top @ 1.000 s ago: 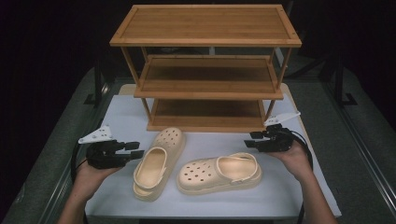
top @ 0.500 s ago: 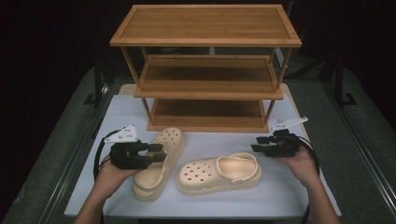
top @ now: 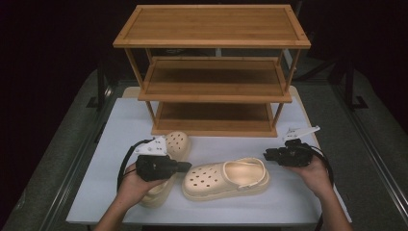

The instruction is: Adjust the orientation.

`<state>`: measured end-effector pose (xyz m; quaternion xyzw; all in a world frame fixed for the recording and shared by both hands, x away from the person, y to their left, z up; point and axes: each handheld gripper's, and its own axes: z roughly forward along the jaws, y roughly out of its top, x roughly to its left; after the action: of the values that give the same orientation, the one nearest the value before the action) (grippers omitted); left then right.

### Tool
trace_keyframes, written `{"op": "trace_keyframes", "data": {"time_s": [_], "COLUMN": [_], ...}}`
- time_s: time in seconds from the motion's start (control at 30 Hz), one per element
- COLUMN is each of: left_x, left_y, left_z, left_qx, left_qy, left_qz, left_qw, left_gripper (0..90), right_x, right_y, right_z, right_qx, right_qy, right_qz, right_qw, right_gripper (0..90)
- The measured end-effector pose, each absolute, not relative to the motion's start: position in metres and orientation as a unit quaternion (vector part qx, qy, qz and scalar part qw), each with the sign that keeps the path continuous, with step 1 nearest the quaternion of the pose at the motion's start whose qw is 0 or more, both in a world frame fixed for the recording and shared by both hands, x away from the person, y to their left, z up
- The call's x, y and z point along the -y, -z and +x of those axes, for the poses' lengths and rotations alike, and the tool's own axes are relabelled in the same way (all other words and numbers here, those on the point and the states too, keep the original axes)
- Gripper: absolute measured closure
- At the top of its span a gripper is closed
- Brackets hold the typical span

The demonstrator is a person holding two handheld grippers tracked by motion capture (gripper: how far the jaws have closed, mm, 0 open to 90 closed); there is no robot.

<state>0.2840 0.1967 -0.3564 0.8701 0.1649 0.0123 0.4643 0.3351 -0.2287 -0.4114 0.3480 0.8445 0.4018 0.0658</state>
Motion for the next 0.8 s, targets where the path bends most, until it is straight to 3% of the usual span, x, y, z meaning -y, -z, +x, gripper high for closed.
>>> {"op": "trace_keyframes", "data": {"time_s": [0.17,0.8], "left_x": [-0.185,-0.172], "left_y": [0.366,0.383], "left_z": [0.278,0.27], "left_qx": [-0.157,-0.135], "left_qy": [-0.004,0.032], "left_qz": [0.884,0.919], "left_qw": [0.44,0.37], "left_gripper": [90.0,90.0], "right_x": [0.226,0.22], "right_y": [0.416,0.425], "right_z": [0.338,0.341], "right_qx": [-0.848,-0.857], "right_qy": [-0.402,-0.392], "right_qz": [0.343,0.335], "right_qw": [0.049,0.022], "right_gripper": [83.8,85.6]}}
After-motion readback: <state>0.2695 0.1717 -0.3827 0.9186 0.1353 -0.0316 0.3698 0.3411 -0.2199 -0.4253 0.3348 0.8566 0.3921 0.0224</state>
